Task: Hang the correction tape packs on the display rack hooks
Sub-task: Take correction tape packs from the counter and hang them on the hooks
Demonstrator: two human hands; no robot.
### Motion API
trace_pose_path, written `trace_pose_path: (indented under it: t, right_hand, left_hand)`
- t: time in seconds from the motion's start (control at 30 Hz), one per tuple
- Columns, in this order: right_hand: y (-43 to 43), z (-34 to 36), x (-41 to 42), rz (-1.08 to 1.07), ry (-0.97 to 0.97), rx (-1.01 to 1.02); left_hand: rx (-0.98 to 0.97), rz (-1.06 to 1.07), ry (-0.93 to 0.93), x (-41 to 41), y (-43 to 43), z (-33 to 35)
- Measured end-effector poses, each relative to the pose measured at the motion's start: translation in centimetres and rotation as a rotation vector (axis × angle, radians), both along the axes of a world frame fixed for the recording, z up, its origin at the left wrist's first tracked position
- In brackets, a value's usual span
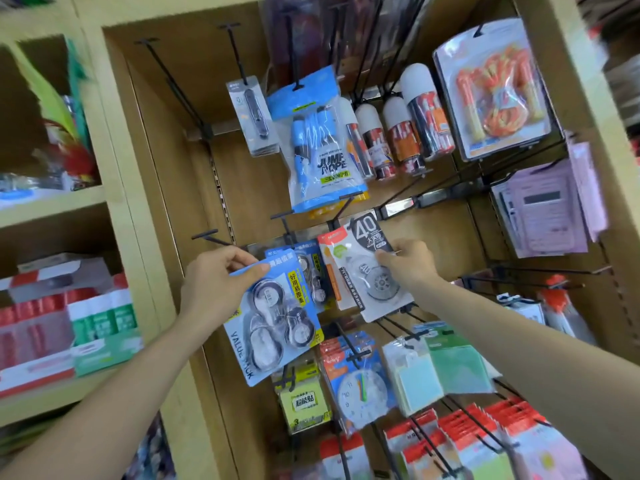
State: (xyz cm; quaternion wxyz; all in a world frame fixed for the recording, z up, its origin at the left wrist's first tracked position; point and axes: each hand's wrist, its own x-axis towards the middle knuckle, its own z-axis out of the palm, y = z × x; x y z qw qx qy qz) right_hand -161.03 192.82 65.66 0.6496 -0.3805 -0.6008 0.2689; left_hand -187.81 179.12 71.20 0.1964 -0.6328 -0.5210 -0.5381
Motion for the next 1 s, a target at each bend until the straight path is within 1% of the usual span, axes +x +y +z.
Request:
trace_pose_path:
  t: [0.13,0.23,0.37,0.4,0.47,0.5,0.53,0.57,0.6,0.63,0.67,0.7,0.73,0.8,0.87,0.93,1.0]
  right_hand:
    - [2.5,1.3,-1.1,-0.029,-0.068,-0.071]
    - [4.3,2.4,-1.7,-0.047,-0.155,-0.129]
    - [6.3,2.2,-3.0,-0.117,-0.158,-0.164]
    - [6.3,1.7,-3.4,-0.141,-0.154,-0.128]
    - [5.6,0.5,-4.1,-0.24,-0.127,0.037]
    - [4.7,0.1,-4.4,-0.263,-0.069,0.132]
    - [3.4,0.0,-4.6,-0.187,0.039,0.211]
    - [1.8,0.3,-4.8,0.016,0.163,0.239]
    - [0.4,0.5,-4.9,0.263,0.221,0.219]
    - [-0.7,0.8,-5.0,0.475,0.217,0.187]
    - [-1.1,1.0,-5.1,0.58,0.129,0.174]
    - [-1.4,1.1,-5.2,0.632,0.048,0.175]
    - [-1.3,1.2,-5.4,0.639,-0.008,0.188]
    - [-1.2,1.4,-5.5,0.613,-0.03,0.197]
    - [-1.0,1.5,-5.5,0.615,-0.018,0.199]
    - [-0.9,1.4,-5.3,0.614,-0.009,0.209]
    - [-0.8,1.1,-5.1,0.6,0.008,0.222]
  left_hand:
    - [-0.021,0.014,0.008,0.7,-0.1,0.2]
    - [-0.032,-0.01,-0.005,1.1,0.0,0.5]
    - [-0.036,-0.076,-0.058,2.1,1.0,1.0]
    - [-0.024,-0.095,-0.082,2.4,1.4,1.1]
    - [0.007,-0.137,-0.136,2.9,2.2,1.4]
    - [0.023,-0.156,-0.165,3.0,2.6,1.4]
    - [0.036,-0.176,-0.193,3.2,3.0,1.5]
    - [0.046,-0.193,-0.217,3.4,3.3,1.6]
    - [0.053,-0.206,-0.238,3.5,3.6,1.6]
    - [0.06,-0.218,-0.261,3.7,3.9,1.6]
    - [0.068,-0.229,-0.285,3.8,4.1,1.6]
    - [0.076,-0.238,-0.311,4.0,4.3,1.6]
    - [0.085,-0.247,-0.338,4.0,4.4,1.6]
    - [0.084,-0.265,-0.382,4.2,4.7,1.5]
    - [0.064,-0.271,-0.384,4.3,4.7,1.4]
    - [0.052,-0.237,-0.307,4.2,4.3,1.3]
    - [0.065,-0.13,-0.146,3.5,3.2,1.1]
